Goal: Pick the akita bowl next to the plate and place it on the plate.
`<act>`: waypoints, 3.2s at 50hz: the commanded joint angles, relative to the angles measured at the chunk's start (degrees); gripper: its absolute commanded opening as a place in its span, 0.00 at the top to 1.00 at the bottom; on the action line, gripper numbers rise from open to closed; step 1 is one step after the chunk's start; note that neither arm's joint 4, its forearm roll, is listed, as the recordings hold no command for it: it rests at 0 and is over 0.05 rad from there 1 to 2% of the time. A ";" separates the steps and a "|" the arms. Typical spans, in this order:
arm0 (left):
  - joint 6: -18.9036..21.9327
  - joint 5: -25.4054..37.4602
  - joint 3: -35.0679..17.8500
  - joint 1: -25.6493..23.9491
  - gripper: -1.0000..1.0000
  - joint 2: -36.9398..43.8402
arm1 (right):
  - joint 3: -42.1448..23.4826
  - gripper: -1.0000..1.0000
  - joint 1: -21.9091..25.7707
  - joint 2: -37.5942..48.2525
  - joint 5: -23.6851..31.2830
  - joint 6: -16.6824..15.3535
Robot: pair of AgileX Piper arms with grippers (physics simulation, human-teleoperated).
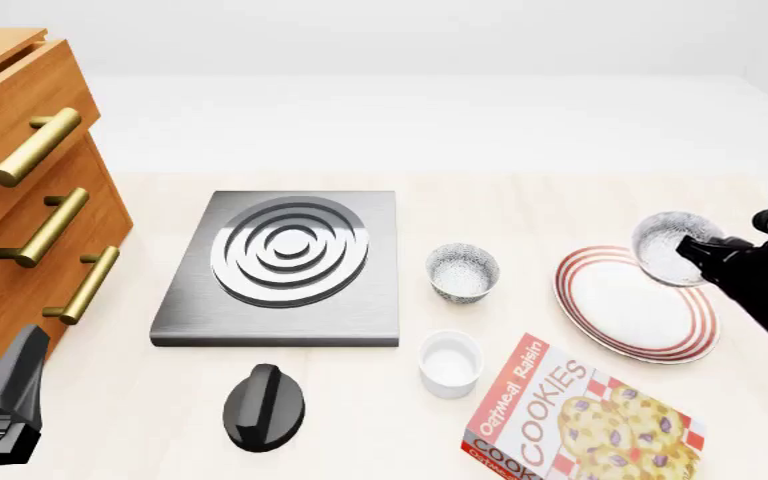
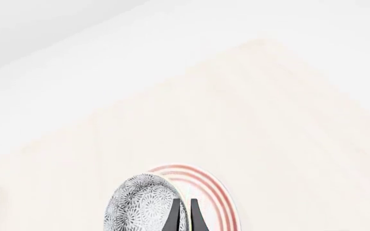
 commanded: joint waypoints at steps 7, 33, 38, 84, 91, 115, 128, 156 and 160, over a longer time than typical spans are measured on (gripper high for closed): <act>0.00 0.00 0.00 0.00 0.00 0.00 | 0.51 1.00 1.09 1.68 -1.67 -0.49; 0.00 0.00 0.00 0.00 0.00 0.00 | 1.51 1.00 2.15 3.55 -3.39 -1.24; 0.00 0.00 0.00 0.00 0.00 0.00 | 1.83 1.00 2.44 4.13 -4.03 -1.63; 0.00 0.00 0.00 0.00 0.00 0.00 | 1.54 1.00 3.30 10.51 -7.72 -3.80; 0.00 0.00 0.00 0.00 0.00 0.00 | 1.66 1.00 3.29 10.87 -8.04 -3.82; 0.00 0.00 0.00 0.00 0.00 0.00 | 1.37 1.00 3.15 12.53 -8.80 -4.15; 0.00 0.00 0.00 0.00 0.00 0.00 | 1.07 1.00 2.88 13.91 -9.25 -4.50; 0.00 0.00 0.00 0.00 0.00 0.00 | 0.23 1.00 2.58 15.00 -8.57 -4.95; 0.00 0.00 0.00 0.00 0.00 0.00 | 0.36 1.00 2.52 14.87 -8.62 -4.92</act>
